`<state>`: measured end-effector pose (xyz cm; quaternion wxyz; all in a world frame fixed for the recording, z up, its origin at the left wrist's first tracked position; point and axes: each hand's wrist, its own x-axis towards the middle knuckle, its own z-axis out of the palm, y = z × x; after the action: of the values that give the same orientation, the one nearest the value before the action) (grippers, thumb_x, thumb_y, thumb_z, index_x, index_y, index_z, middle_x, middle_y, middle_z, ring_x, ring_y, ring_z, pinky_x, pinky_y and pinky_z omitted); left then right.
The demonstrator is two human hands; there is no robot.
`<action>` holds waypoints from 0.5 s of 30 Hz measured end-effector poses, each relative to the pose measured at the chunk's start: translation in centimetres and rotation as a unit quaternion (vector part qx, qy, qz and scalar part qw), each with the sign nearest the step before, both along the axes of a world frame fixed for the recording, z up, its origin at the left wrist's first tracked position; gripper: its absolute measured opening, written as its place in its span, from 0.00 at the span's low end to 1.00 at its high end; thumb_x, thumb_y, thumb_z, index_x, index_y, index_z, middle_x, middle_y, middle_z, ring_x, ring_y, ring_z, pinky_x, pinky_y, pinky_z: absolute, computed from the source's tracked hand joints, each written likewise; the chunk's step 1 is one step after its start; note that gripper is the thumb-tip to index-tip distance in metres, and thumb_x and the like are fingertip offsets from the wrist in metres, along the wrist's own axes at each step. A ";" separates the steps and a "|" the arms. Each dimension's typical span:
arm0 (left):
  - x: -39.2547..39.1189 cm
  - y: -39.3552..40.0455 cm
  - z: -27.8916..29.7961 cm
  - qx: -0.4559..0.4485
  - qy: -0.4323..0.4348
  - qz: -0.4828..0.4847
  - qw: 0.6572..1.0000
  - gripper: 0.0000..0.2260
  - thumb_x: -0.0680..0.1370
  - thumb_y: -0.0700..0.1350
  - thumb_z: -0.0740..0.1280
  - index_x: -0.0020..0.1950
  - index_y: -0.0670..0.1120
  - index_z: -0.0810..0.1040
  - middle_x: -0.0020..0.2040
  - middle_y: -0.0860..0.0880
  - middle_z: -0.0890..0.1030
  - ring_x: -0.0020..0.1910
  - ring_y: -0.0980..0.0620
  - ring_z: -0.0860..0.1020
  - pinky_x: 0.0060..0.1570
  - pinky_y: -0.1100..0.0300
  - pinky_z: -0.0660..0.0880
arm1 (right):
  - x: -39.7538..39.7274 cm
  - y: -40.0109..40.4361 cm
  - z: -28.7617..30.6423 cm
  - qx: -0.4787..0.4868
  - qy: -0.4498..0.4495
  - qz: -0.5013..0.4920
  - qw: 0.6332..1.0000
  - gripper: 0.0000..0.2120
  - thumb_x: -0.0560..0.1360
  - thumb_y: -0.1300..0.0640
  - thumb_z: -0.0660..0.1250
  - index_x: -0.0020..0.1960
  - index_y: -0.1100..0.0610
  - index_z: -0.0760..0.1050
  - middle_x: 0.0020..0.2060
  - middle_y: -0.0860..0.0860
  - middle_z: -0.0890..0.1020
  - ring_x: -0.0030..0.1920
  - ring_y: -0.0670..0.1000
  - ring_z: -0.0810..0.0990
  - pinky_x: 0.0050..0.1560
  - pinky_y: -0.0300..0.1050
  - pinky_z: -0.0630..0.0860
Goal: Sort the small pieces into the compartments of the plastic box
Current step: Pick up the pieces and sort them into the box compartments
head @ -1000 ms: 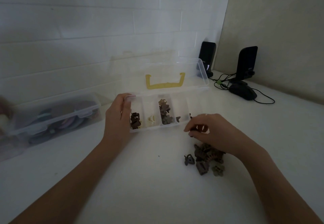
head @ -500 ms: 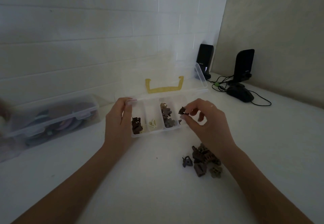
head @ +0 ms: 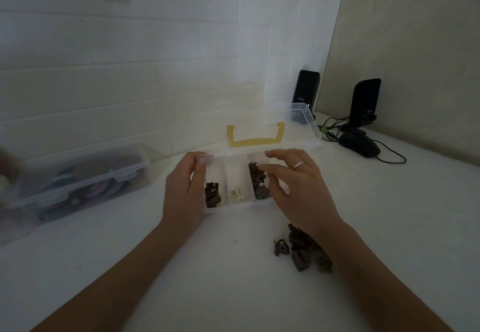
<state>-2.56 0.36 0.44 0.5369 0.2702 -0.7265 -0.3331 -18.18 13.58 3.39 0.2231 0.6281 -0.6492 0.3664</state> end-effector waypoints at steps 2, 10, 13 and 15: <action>0.0 0.0 0.0 -0.004 -0.003 0.004 1.000 0.09 0.80 0.51 0.56 0.45 0.60 0.74 0.42 0.64 0.79 0.39 0.63 0.76 0.41 0.66 0.72 | 0.0 0.4 0.3 -0.007 -0.014 -0.017 1.000 0.13 0.69 0.69 0.68 0.51 0.58 0.82 0.54 0.53 0.81 0.55 0.54 0.77 0.56 0.51 0.73; 0.1 -0.1 0.1 -0.002 -0.002 0.003 1.000 0.09 0.79 0.52 0.56 0.44 0.58 0.75 0.42 0.62 0.79 0.39 0.63 0.76 0.42 0.61 0.74 | -1.2 3.2 1.4 0.136 -0.125 0.015 0.983 0.16 0.69 0.69 0.62 0.38 0.50 0.83 0.27 0.41 0.78 0.27 0.43 0.73 0.31 0.35 0.68; 0.2 -0.2 0.1 -0.006 -0.010 0.008 1.000 0.09 0.79 0.52 0.56 0.45 0.58 0.75 0.43 0.60 0.79 0.38 0.63 0.75 0.38 0.69 0.70 | -1.6 3.7 1.4 0.239 -0.108 0.009 0.965 0.16 0.69 0.64 0.62 0.38 0.45 0.81 0.21 0.41 0.74 0.25 0.44 0.73 0.28 0.33 0.66; 0.3 -0.3 0.1 -0.007 -0.011 0.007 1.000 0.09 0.80 0.51 0.56 0.45 0.57 0.75 0.43 0.59 0.79 0.38 0.63 0.75 0.38 0.70 0.69 | -1.5 3.7 1.6 0.277 -0.093 0.008 0.956 0.12 0.68 0.60 0.63 0.38 0.45 0.81 0.25 0.34 0.75 0.28 0.40 0.74 0.29 0.31 0.63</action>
<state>-2.23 0.07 0.54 0.5330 0.2750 -0.7330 -0.3208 -19.69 17.32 5.01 -0.0236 0.6339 -0.7378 0.2307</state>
